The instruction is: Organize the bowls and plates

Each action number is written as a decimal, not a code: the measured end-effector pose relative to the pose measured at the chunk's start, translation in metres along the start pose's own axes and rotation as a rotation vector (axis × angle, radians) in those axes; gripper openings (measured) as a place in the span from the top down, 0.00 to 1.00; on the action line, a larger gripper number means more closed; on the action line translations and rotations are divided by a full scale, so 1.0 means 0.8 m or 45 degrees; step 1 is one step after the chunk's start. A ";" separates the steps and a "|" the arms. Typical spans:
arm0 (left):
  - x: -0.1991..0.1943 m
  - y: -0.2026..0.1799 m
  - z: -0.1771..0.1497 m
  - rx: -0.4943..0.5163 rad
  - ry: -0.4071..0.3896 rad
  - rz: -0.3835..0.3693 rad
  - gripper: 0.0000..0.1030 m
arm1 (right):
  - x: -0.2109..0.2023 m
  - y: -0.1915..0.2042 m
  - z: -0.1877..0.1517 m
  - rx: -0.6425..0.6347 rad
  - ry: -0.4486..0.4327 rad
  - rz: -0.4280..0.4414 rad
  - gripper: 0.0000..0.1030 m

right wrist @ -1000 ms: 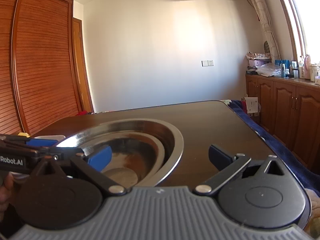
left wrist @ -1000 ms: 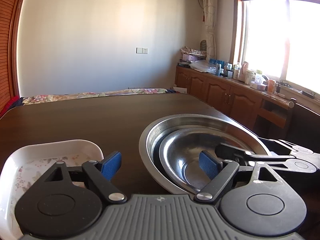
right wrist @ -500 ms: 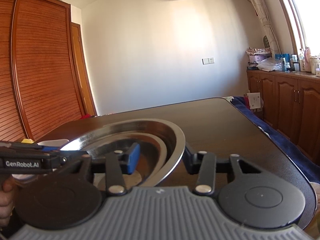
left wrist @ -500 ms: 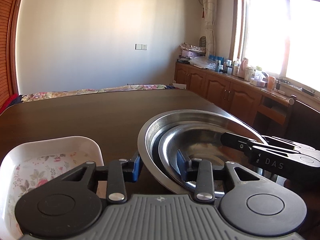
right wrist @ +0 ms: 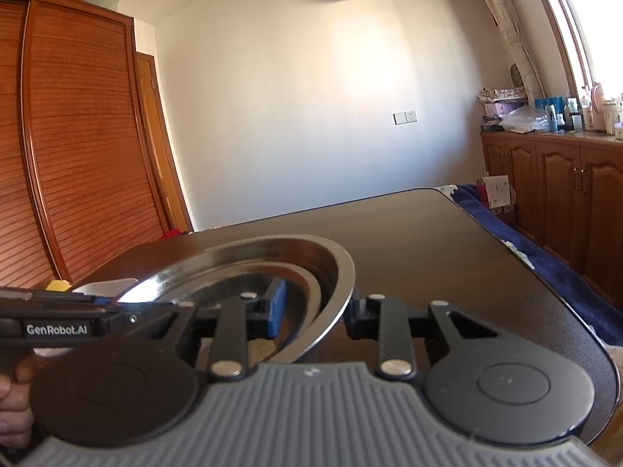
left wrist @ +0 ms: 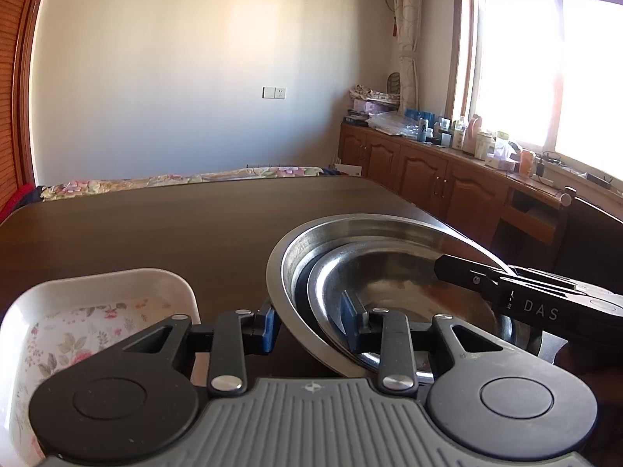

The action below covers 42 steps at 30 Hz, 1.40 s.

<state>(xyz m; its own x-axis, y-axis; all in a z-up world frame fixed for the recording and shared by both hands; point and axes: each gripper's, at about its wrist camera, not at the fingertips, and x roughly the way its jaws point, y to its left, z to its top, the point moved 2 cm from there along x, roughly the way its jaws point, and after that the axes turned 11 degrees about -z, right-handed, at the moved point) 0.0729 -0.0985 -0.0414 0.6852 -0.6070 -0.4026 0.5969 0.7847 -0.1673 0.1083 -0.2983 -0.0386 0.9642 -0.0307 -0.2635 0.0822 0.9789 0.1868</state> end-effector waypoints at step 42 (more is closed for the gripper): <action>-0.131 0.122 0.009 -0.103 -0.085 0.251 0.66 | 0.004 0.142 0.032 -0.239 0.000 0.282 0.69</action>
<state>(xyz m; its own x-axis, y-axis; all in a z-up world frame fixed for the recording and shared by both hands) 0.0621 0.0407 -0.0089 0.8128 -0.4460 -0.3747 0.4152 0.8948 -0.1642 0.1275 -0.1921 0.0063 0.9534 0.1877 -0.2362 -0.1781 0.9821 0.0616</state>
